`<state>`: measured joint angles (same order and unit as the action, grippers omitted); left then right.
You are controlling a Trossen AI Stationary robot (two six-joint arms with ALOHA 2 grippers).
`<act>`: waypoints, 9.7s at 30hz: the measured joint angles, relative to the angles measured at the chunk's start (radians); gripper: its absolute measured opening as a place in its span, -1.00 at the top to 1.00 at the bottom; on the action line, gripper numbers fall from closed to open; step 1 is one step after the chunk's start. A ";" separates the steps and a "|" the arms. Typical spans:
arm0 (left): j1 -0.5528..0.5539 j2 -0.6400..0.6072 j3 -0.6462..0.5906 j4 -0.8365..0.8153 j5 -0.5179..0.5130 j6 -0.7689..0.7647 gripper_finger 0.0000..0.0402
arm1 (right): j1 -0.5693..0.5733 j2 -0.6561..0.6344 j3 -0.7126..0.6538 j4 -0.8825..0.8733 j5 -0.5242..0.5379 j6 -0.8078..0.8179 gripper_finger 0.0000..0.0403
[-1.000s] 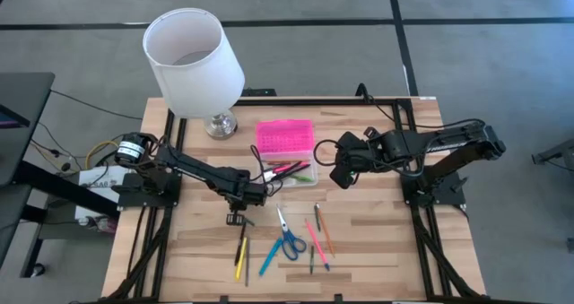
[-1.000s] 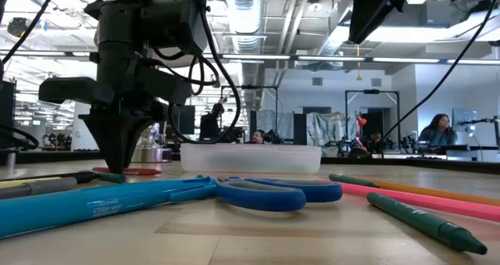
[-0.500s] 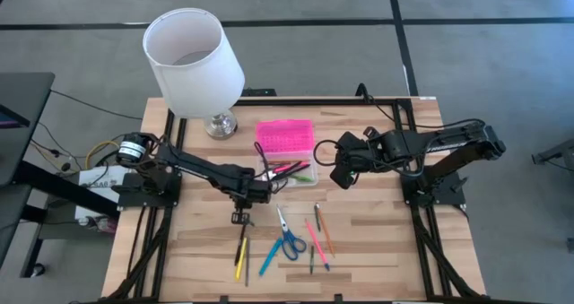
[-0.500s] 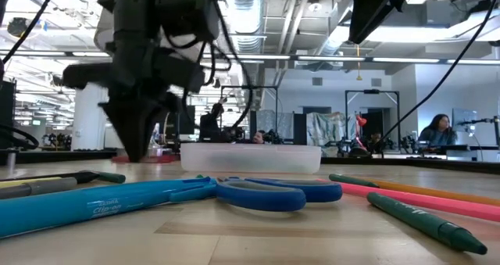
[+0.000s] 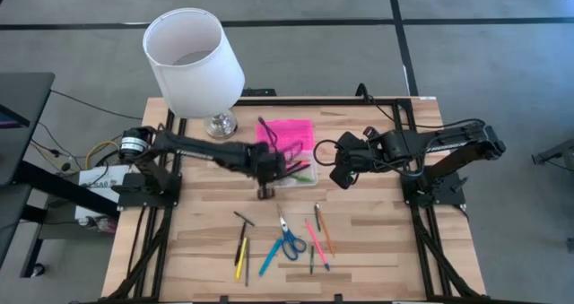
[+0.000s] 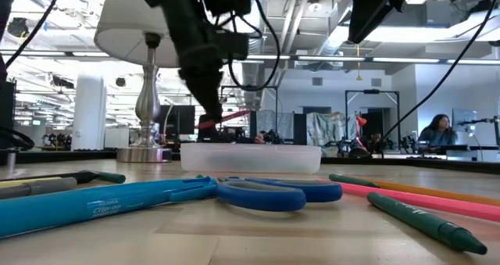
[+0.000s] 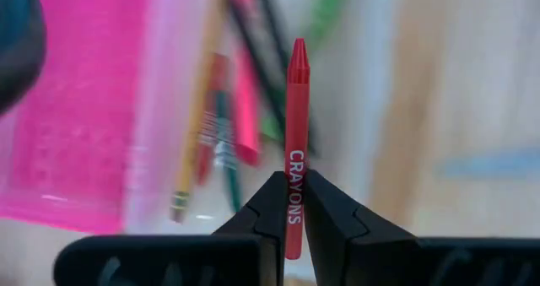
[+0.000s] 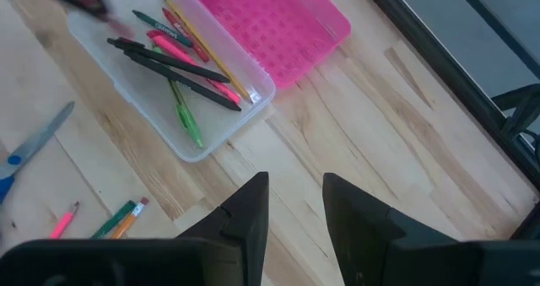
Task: Pick & place school supplies into a supply box
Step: Put the red crayon into the supply box, then put the yellow pencil into the supply box, then put the top left green crayon into the supply box
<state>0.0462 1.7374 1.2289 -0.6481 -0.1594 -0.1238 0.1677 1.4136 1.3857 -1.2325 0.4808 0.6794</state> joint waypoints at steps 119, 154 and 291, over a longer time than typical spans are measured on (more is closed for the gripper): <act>-0.147 -0.291 0.011 -0.254 -0.091 -0.139 0.47 | 0.333 0.414 -0.407 0.655 -0.432 0.831 0.87; -0.280 -0.291 0.011 -0.252 -0.217 -0.358 0.47 | 0.277 0.374 -0.417 0.324 -0.512 0.512 0.98; -0.453 -0.291 -0.386 0.057 0.056 -0.144 0.47 | 0.110 -0.132 -0.003 -0.045 -0.031 -0.052 0.57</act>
<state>-0.4067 1.4464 0.8426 -0.5916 -0.1035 -0.2679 0.2772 1.2814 1.3823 -1.2776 0.4502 0.6271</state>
